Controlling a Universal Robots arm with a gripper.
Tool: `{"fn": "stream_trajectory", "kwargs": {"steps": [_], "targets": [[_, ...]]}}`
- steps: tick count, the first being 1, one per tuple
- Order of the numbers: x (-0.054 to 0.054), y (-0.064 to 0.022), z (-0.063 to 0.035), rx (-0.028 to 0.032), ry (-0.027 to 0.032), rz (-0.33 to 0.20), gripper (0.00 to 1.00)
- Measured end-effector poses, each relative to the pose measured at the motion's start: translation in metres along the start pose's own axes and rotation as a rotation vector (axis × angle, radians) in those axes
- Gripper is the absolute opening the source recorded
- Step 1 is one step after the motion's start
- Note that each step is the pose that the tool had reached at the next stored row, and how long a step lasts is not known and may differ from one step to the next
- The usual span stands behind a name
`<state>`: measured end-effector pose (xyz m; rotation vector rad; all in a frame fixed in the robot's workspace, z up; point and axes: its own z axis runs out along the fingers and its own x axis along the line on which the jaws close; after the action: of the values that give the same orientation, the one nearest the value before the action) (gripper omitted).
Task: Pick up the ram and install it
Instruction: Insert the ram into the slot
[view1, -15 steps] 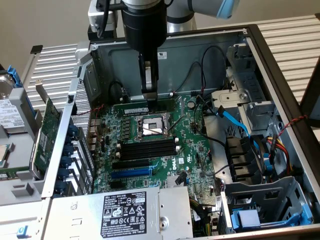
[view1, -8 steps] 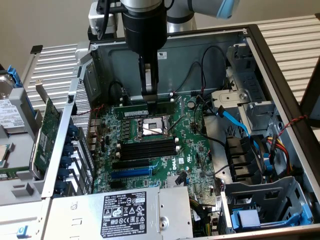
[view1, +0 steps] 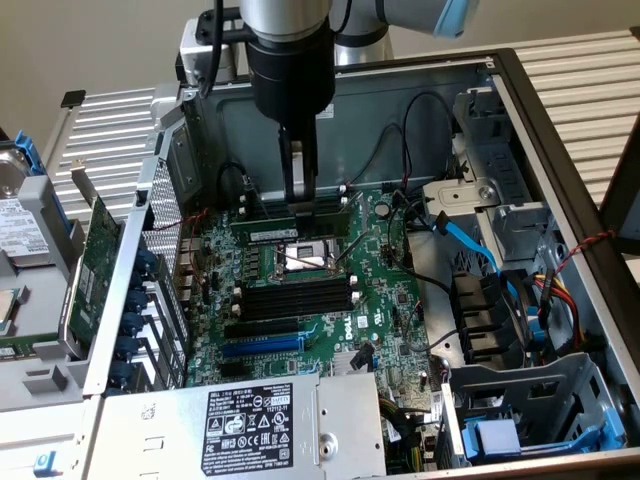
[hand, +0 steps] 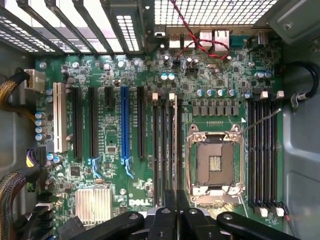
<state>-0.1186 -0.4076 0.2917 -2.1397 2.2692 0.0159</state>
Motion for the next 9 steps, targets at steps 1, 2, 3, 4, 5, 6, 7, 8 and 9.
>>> {"fn": "stream_trajectory", "kwargs": {"steps": [1,2,3,4,5,6,7,8,9], "targets": [[0.0,0.0,0.0018,0.0,0.0,0.0,0.13],[0.0,0.0,0.0036,0.0,0.0,0.0,0.13],[0.0,0.0,0.0054,0.0003,-0.0001,0.0,0.13],[0.0,0.0,0.0072,0.0011,-0.0001,0.0,0.13],[0.001,0.0,0.0089,0.0019,-0.0002,0.0,0.13],[0.001,0.0,0.0104,0.0024,-0.0002,0.0,0.13],[0.001,0.0001,0.0116,0.0025,-0.0003,0.0,0.13],[0.001,0.0,0.0127,0.0025,-0.0005,0.0,0.13],[0.002,0.0,0.0135,0.0024,-0.001,0.0,0.13]]}}
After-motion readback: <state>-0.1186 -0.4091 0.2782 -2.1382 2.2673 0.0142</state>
